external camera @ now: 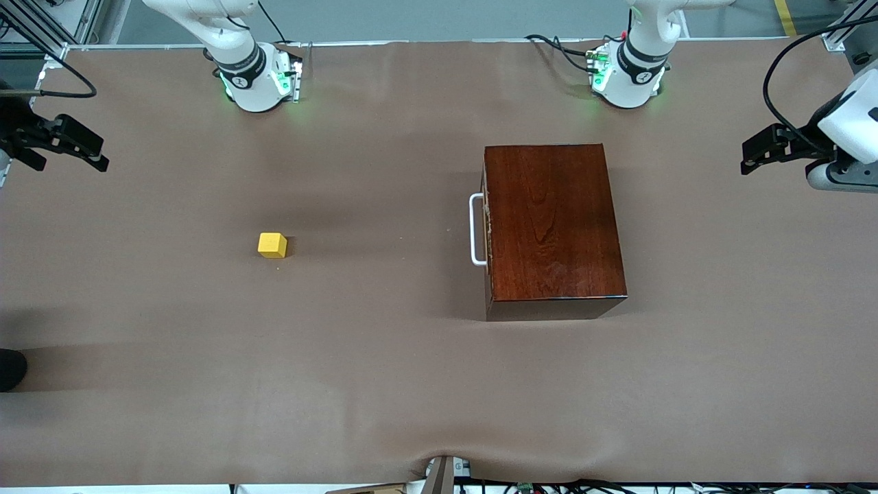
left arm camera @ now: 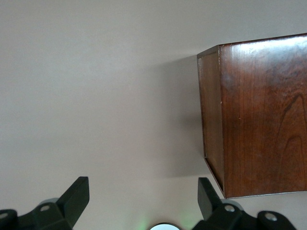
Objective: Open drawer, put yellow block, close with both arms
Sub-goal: 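Move the left gripper toward the white drawer handle of the wooden box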
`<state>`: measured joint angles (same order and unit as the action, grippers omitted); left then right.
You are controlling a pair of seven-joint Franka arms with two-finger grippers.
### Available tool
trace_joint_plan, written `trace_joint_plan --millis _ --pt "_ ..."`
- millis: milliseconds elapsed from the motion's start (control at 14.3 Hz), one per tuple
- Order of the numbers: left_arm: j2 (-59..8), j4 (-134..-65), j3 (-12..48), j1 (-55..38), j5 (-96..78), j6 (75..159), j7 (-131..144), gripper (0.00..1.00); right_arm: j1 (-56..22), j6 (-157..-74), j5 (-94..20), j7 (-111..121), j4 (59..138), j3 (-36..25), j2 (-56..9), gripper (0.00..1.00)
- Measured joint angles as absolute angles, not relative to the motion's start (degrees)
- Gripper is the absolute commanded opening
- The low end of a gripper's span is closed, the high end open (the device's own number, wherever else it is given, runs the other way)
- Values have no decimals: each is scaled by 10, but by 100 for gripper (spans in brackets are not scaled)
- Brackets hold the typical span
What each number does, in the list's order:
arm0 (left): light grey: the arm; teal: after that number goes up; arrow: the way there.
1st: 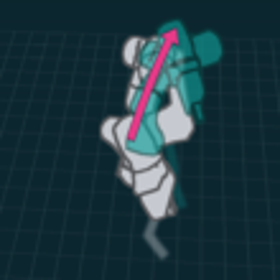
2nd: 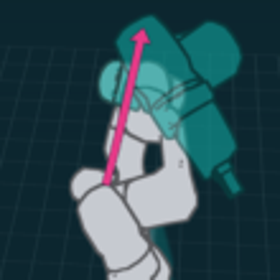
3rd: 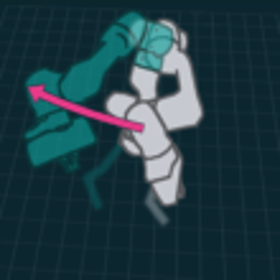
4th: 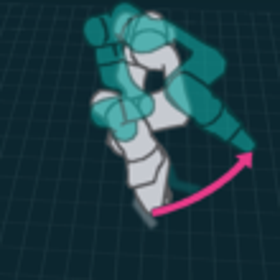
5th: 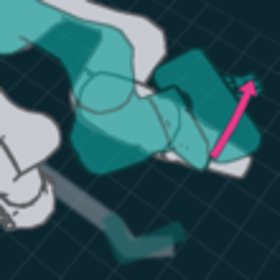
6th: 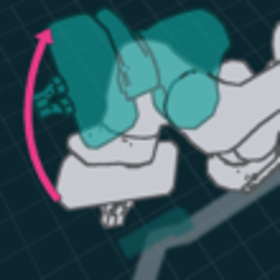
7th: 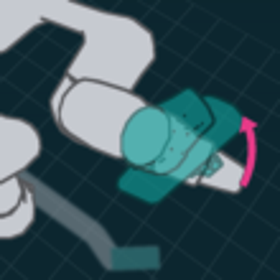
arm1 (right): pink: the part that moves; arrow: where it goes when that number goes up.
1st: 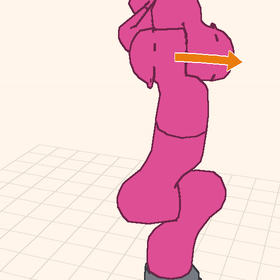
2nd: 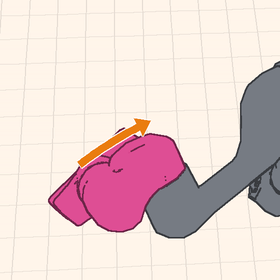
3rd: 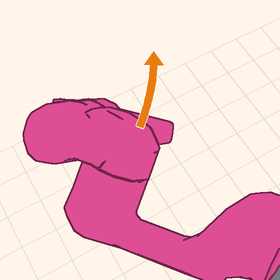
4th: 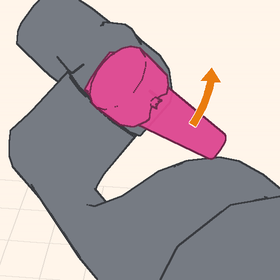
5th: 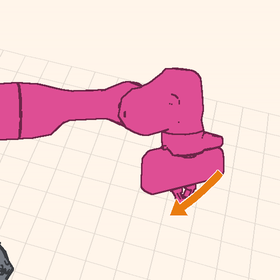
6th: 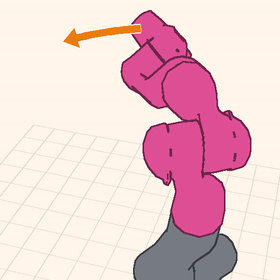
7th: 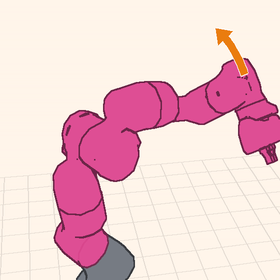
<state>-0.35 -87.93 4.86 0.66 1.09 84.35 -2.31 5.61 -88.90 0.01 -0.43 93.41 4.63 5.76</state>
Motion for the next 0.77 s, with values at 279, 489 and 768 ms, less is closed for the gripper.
trace_joint_plan --millis 279,489,768 --pt "-2 -878 60 6 11 843 -24 100 56 -889 0 -4 934 46 58 100" --pt "-8 -883 56 7 22 839 -15 100 56 -889 0 -4 934 46 57 100" --pt "-30 -883 57 7 21 839 38 100 56 -889 0 -4 934 46 57 100"
